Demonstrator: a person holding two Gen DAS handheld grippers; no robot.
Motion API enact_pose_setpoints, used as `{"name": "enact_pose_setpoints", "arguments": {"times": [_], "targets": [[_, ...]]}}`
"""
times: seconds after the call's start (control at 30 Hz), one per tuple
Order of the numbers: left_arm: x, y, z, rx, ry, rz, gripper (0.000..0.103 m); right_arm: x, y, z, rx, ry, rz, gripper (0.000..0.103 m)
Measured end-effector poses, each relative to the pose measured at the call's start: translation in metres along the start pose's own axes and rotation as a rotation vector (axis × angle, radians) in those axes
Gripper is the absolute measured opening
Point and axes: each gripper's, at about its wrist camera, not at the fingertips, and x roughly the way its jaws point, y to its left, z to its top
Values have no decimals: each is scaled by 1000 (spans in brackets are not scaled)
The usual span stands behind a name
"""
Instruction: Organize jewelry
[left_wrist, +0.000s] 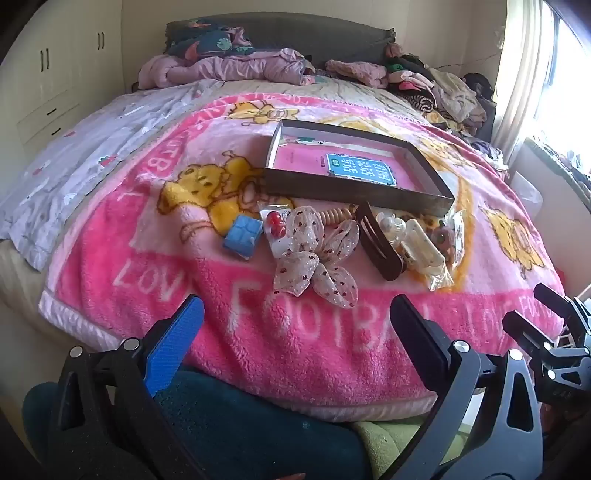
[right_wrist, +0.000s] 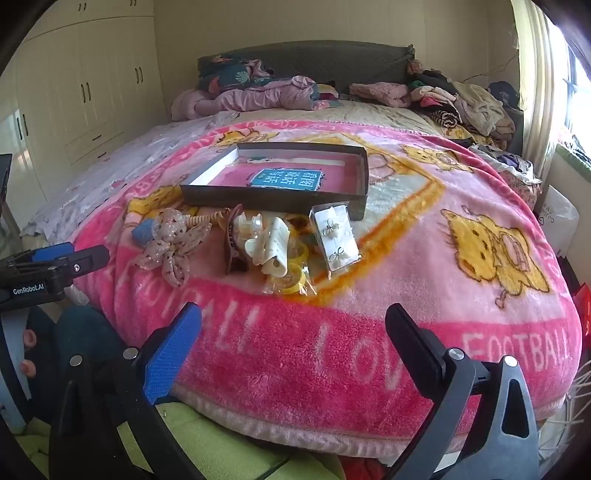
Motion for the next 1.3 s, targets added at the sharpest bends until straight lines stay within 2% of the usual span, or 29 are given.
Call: {"name": "enact_pose_setpoints", "arguments": {"times": [1.3], "targets": [[1, 0, 0, 10, 6, 10, 93, -1, 3, 1, 2, -15, 3, 97]]}}
